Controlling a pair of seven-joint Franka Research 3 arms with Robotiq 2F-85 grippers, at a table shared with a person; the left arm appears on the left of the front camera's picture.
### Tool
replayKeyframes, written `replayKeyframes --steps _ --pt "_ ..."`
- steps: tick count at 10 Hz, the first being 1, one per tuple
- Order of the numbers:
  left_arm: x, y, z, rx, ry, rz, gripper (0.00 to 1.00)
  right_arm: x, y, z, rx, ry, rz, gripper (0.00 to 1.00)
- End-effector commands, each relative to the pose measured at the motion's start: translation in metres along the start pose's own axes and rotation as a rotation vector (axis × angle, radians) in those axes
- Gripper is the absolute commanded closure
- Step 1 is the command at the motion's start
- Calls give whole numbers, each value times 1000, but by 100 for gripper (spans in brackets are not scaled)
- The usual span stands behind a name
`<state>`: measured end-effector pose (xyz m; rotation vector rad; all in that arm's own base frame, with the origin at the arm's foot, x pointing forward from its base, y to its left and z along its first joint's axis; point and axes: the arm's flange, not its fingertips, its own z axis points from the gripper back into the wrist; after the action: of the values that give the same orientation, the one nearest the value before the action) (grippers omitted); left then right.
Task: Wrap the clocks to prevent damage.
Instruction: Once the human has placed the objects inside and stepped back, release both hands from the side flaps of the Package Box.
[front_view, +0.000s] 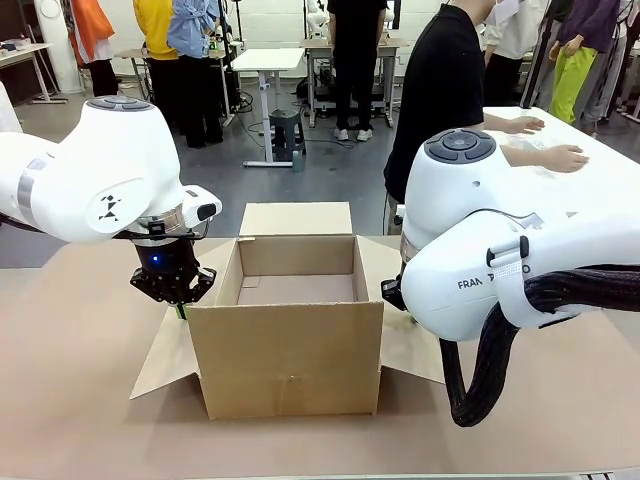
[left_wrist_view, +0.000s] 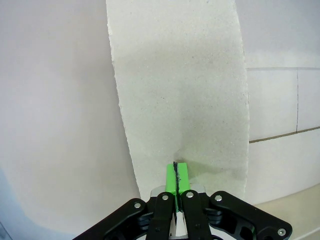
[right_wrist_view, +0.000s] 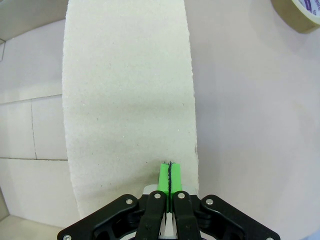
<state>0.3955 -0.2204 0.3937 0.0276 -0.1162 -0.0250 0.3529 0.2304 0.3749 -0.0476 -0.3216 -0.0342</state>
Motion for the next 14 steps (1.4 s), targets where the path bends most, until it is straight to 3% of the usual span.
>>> replayKeyframes --steps 1,14 --pt "0 0 0 0 0 0 100 0 0 -1 -4 -1 -2 99" --pt "0 0 0 0 0 0 100 0 0 -1 -4 -1 -2 99"
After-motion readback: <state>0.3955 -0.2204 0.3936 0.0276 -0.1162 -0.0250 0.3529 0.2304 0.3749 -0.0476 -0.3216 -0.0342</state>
